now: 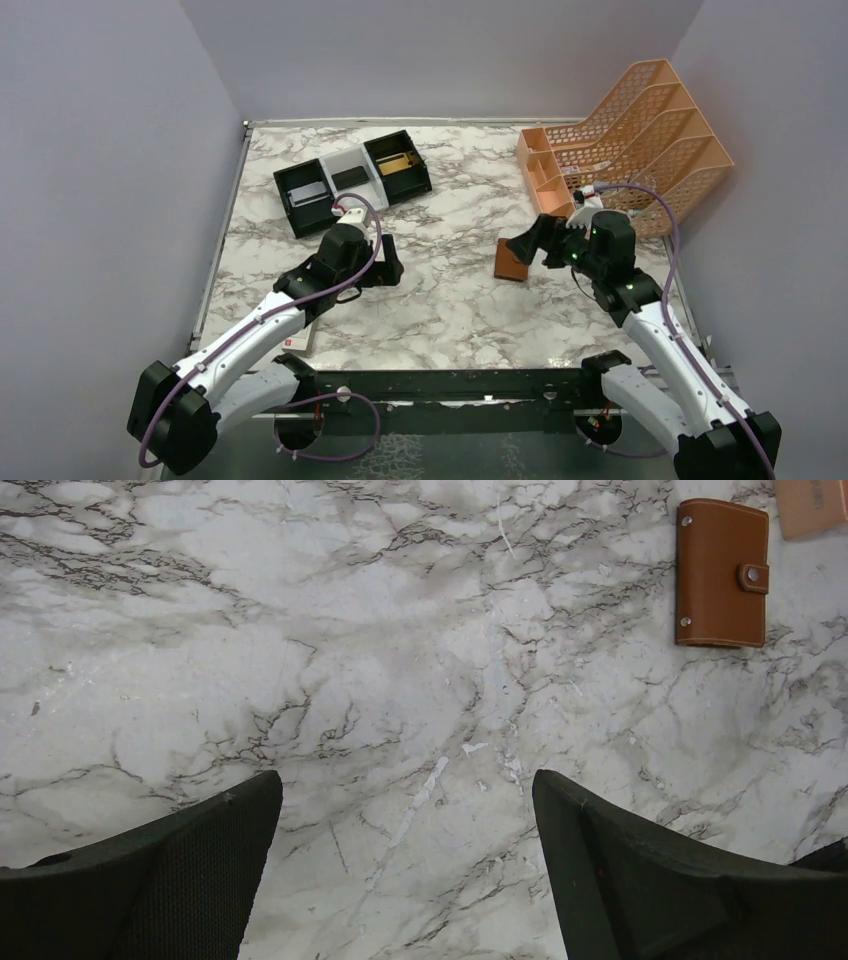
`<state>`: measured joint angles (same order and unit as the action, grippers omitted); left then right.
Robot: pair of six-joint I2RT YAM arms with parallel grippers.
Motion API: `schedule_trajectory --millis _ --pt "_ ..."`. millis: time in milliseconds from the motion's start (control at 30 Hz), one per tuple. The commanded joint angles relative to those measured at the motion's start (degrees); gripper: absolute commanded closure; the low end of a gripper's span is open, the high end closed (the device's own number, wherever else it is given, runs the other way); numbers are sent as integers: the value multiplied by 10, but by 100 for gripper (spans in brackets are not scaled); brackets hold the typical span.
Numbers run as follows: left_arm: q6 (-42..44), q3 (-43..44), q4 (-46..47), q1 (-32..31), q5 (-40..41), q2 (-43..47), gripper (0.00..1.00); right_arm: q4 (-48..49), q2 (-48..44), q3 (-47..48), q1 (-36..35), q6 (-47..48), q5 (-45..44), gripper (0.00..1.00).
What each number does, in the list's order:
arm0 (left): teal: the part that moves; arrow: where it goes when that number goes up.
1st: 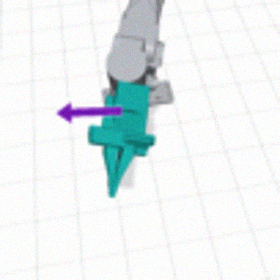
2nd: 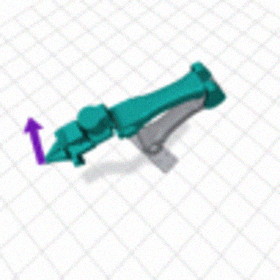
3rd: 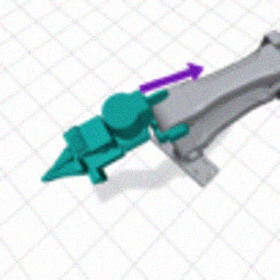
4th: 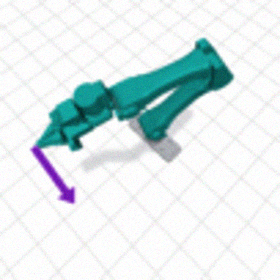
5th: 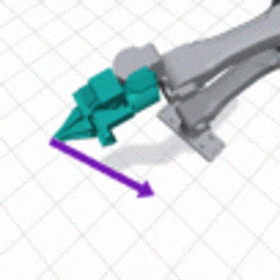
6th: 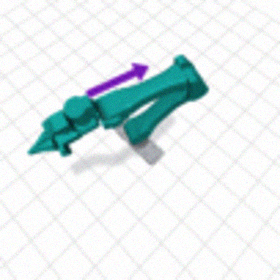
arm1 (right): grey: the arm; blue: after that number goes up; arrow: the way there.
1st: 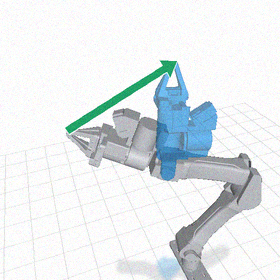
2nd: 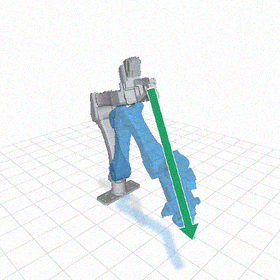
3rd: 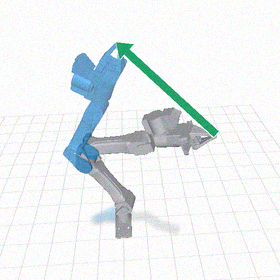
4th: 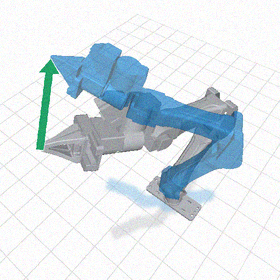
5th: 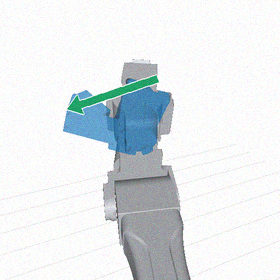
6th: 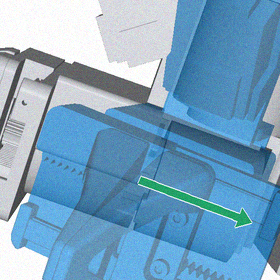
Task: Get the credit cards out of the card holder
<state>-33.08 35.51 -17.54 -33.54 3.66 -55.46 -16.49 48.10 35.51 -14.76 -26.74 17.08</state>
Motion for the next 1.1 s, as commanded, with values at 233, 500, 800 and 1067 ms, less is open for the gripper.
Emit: schedule_trajectory --millis 233,500,800,1067 --pt "-37 -31 49 -11 21 50 1 19 -52 2 6 -55 0 1" --pt "-71 -59 79 -11 21 23 1 22 -61 2 7 -26 9 1" --pt "-95 -15 43 -2 35 -163 1 25 -36 -15 7 10 38 1" --pt "-113 -73 16 115 53 -113 1 -12 55 8 7 36 13 1"
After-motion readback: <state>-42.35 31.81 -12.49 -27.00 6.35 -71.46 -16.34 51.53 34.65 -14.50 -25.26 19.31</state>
